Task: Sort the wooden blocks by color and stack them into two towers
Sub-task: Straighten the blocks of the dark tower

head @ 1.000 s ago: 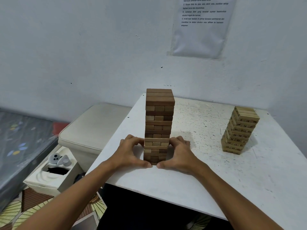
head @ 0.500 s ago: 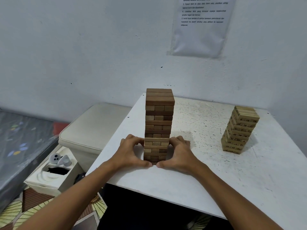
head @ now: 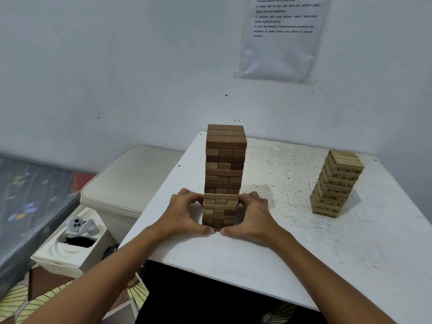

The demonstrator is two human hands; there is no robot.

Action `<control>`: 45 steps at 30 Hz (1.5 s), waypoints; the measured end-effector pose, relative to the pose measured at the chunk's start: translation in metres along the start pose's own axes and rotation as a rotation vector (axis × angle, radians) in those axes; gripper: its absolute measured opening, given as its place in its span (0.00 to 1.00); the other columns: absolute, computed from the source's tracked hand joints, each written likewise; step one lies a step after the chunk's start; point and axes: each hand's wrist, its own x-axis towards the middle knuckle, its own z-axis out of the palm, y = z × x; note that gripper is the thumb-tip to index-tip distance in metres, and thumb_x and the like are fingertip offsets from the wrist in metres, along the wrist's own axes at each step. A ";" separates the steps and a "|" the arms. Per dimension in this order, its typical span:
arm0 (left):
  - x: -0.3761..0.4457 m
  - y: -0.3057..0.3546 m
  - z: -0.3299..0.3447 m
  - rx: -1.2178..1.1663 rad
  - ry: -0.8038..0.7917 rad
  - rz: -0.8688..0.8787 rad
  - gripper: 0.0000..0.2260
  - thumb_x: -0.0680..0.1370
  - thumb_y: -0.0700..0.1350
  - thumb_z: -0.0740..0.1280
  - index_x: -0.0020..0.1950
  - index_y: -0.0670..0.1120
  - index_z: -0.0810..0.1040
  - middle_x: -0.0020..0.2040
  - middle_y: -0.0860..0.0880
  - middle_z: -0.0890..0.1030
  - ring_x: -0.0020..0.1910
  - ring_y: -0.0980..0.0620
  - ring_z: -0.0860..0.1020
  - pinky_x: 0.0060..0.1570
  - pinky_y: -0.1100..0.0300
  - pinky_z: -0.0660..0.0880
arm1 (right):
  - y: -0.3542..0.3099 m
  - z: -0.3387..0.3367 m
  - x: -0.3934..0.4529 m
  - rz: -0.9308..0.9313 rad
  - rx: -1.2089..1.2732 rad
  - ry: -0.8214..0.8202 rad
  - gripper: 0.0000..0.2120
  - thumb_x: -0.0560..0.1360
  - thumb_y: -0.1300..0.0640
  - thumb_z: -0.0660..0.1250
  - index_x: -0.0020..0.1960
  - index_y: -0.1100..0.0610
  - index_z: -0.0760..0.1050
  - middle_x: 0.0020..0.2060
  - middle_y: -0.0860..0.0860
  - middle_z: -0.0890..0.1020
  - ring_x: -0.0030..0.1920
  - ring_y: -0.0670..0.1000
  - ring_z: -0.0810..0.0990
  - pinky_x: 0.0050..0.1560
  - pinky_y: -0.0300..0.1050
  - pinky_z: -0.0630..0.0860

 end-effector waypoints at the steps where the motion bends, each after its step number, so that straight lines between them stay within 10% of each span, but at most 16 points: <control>1: 0.001 0.000 0.001 0.002 -0.003 0.000 0.28 0.55 0.58 0.80 0.53 0.63 0.77 0.53 0.59 0.72 0.58 0.56 0.70 0.55 0.53 0.76 | 0.001 0.000 0.000 0.005 0.000 0.001 0.30 0.60 0.41 0.78 0.59 0.44 0.73 0.48 0.38 0.66 0.56 0.48 0.62 0.52 0.45 0.69; 45: 0.069 0.042 0.052 -0.010 -0.146 0.117 0.35 0.52 0.64 0.77 0.58 0.58 0.77 0.54 0.55 0.73 0.58 0.53 0.71 0.53 0.56 0.76 | 0.042 -0.054 -0.004 0.105 -0.026 0.115 0.30 0.63 0.44 0.78 0.62 0.49 0.74 0.43 0.34 0.64 0.52 0.45 0.63 0.58 0.46 0.69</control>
